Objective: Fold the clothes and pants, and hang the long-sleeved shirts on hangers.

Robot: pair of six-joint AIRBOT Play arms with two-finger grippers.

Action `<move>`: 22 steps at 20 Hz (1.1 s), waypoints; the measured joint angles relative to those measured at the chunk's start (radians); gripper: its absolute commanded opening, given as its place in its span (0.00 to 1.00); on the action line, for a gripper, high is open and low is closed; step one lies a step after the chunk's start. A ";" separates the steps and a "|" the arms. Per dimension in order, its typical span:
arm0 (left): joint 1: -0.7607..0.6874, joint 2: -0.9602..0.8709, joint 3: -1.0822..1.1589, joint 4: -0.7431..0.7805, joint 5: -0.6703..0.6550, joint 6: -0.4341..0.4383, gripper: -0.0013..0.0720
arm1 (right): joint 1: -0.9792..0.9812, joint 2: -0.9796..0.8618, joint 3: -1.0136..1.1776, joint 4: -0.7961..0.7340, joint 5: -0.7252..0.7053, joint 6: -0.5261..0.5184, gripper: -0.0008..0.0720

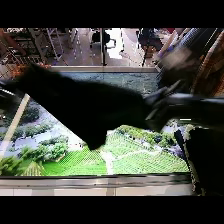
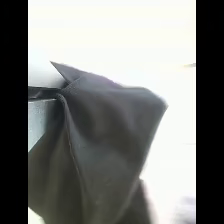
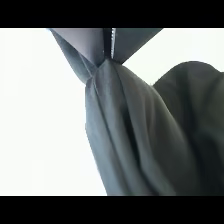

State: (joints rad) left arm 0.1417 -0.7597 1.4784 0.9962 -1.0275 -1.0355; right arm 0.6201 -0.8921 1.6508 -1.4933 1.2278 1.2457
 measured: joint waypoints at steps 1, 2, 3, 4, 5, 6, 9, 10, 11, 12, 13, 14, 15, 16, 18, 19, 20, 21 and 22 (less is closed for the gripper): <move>0.031 0.029 0.078 -0.044 0.023 -0.018 0.02 | 0.008 0.036 0.055 0.055 -0.051 0.008 0.04; 0.056 0.054 0.154 -0.076 0.053 -0.034 0.02 | 0.014 0.064 0.103 0.098 -0.101 0.012 0.04; 0.074 0.073 0.219 -0.093 0.081 -0.045 0.02 | 0.018 0.087 0.152 0.135 -0.151 0.017 0.04; 0.089 0.089 0.283 -0.099 0.106 -0.055 0.02 | 0.021 0.102 0.192 0.159 -0.190 0.019 0.04; 0.098 0.099 0.329 -0.098 0.124 -0.063 0.02 | 0.023 0.114 0.229 0.169 -0.219 0.022 0.04; 0.105 0.103 0.363 -0.085 0.136 -0.071 0.02 | 0.024 0.121 0.254 0.166 -0.241 0.022 0.04; 0.116 0.064 0.403 -0.020 0.106 -0.127 0.02 | 0.013 0.095 0.296 0.050 -0.231 0.045 0.04; 0.117 0.032 0.394 -0.006 0.074 -0.144 0.02 | -0.003 0.069 0.303 0.002 -0.200 0.058 0.04; 0.119 -0.013 0.373 0.003 0.036 -0.156 0.02 | -0.030 0.030 0.307 -0.043 -0.155 0.069 0.04; 0.119 -0.068 0.341 0.009 0.001 -0.165 0.02 | -0.062 -0.014 0.306 -0.074 -0.106 0.076 0.04; 0.120 -0.127 0.304 0.015 -0.021 -0.171 0.02 | -0.101 -0.068 0.295 -0.096 -0.061 0.083 0.04; 0.120 -0.192 0.262 0.018 -0.035 -0.174 0.02 | -0.138 -0.124 0.275 -0.105 -0.031 0.089 0.04; 0.119 -0.271 0.217 0.019 -0.040 -0.173 0.02 | -0.180 -0.187 0.246 -0.108 -0.006 0.090 0.04; 0.115 -0.357 0.181 0.018 -0.036 -0.163 0.02 | -0.218 -0.247 0.213 -0.105 -0.005 0.093 0.04; 0.103 -0.538 0.141 0.014 0.015 -0.142 0.03 | -0.290 -0.394 0.132 -0.073 -0.048 0.097 0.06; 0.096 -0.626 0.137 0.014 0.051 -0.135 0.14 | -0.317 -0.468 0.100 -0.054 -0.093 0.100 0.32; 0.089 -0.718 0.143 0.023 0.097 -0.129 0.56 | -0.340 -0.542 0.076 -0.044 -0.149 0.100 0.66; 0.085 -0.796 0.158 0.029 0.127 -0.125 0.87 | -0.361 -0.620 0.058 -0.039 -0.212 0.103 0.76; 0.082 -0.869 0.181 0.029 0.140 -0.124 0.87 | -0.377 -0.685 0.047 -0.026 -0.260 0.108 0.75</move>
State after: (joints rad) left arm 0.2237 -1.6291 1.6596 1.0252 -0.8871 -1.1599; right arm 0.2428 -1.5768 1.6981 -1.5196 0.9676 1.3540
